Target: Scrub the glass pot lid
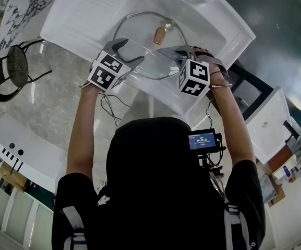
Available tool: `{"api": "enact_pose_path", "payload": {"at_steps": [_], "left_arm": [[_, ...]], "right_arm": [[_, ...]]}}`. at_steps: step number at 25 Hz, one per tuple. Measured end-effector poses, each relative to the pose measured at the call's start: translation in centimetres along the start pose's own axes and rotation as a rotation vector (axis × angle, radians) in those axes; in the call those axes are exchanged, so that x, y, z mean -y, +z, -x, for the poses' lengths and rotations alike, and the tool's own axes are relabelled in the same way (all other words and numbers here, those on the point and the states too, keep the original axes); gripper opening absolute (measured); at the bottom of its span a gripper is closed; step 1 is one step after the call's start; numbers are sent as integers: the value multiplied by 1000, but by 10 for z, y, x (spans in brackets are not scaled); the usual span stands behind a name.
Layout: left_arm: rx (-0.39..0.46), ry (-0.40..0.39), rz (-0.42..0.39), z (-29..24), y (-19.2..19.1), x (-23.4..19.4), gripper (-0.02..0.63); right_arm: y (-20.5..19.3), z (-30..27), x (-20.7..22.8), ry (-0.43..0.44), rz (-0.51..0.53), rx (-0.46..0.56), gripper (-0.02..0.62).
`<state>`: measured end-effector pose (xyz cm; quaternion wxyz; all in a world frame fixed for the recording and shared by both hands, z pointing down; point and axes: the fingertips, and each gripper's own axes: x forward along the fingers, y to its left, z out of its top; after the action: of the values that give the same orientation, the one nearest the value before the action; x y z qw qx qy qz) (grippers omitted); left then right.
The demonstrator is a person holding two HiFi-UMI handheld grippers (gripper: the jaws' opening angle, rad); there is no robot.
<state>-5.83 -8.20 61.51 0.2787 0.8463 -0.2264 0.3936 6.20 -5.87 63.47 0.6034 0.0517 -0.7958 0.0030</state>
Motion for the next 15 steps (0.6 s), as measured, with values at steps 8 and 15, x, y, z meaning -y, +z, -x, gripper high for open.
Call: {"api": "enact_pose_path", "payload": {"at_steps": [8,15], "left_arm": [[5,-2,2,0,1,-1,314],[6,-2,1,0,2,0,314]], "right_arm": [[-12,-11,12,16,-17,-32,66],[-21,-17,21,16,-25,-57,66]]}}
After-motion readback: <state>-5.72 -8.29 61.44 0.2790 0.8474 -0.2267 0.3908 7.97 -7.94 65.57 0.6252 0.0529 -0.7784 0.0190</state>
